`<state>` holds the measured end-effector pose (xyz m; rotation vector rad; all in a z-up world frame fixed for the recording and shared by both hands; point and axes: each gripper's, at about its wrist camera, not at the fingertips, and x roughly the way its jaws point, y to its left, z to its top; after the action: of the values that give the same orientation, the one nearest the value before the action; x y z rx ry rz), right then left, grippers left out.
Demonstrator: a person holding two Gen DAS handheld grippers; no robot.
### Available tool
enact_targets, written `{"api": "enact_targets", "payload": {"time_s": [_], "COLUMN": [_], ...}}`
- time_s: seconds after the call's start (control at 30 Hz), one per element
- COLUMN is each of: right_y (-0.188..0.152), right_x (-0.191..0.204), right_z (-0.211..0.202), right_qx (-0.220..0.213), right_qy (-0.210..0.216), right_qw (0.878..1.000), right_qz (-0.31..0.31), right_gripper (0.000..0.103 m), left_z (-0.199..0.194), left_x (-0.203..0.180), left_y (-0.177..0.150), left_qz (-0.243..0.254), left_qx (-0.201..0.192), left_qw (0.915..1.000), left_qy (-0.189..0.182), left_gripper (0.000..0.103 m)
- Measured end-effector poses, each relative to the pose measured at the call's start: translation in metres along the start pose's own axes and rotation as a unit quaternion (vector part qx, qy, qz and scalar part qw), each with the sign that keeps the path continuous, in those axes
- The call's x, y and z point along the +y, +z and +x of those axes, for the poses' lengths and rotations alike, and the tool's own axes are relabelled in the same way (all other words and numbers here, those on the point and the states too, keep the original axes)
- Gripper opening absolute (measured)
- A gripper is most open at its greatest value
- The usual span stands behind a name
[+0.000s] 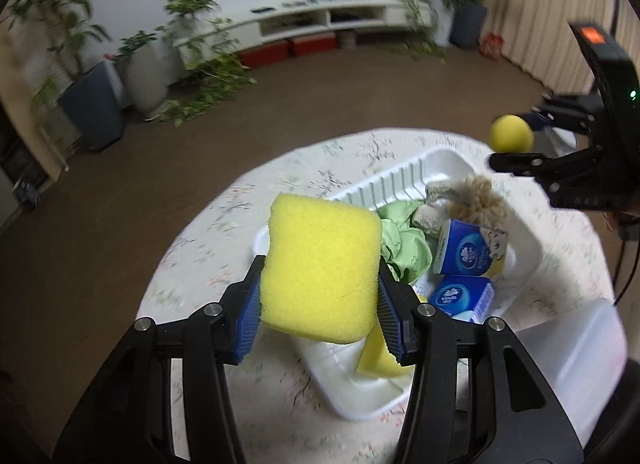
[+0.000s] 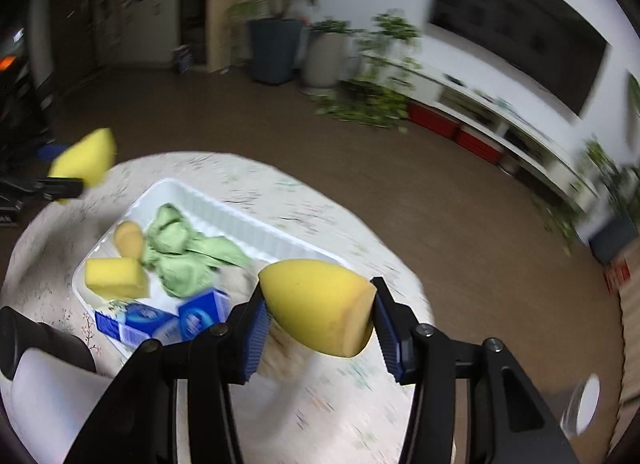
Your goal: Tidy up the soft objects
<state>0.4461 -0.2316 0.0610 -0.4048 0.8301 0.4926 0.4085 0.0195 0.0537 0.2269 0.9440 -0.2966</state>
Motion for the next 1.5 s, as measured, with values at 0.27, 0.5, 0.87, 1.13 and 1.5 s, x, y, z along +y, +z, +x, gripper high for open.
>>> {"api": "enact_targets", "payload": {"time_s": [0.27,0.5,0.87,1.13,1.5], "right_y": [0.012,0.005,-0.002,-0.006,-0.017], "right_x": [0.05,0.06,0.063,0.056,0.029], "right_z": [0.064,0.091,0.083,0.061,-0.014], "right_qx": [0.038,0.053,0.041,0.024,-0.032], "right_qy": [0.048,0.062,0.055,0.049,0.031], "right_qw": [0.995,0.993,0.994,0.995,0.998], "right_qz": [-0.077,-0.082,-0.084,-0.082,-0.039], "right_gripper": [0.051,0.054,0.073,0.075,0.086], "left_z": [0.044,0.06,0.044,0.022,-0.076], "left_x": [-0.028,-0.04,-0.038,-0.032,-0.019], "left_y": [0.009,0.003,-0.002,-0.003,-0.026], "left_qz": [0.049,0.058,0.041,0.027,-0.04], "left_qx": [0.035,0.05,0.031,0.004,-0.109], "left_qw": [0.998,0.9969,0.9986,0.9996,0.9931], "left_qy": [-0.019,-0.016,-0.015,-0.007,0.015], "left_gripper": [0.048,0.051,0.072,0.074,0.098]}}
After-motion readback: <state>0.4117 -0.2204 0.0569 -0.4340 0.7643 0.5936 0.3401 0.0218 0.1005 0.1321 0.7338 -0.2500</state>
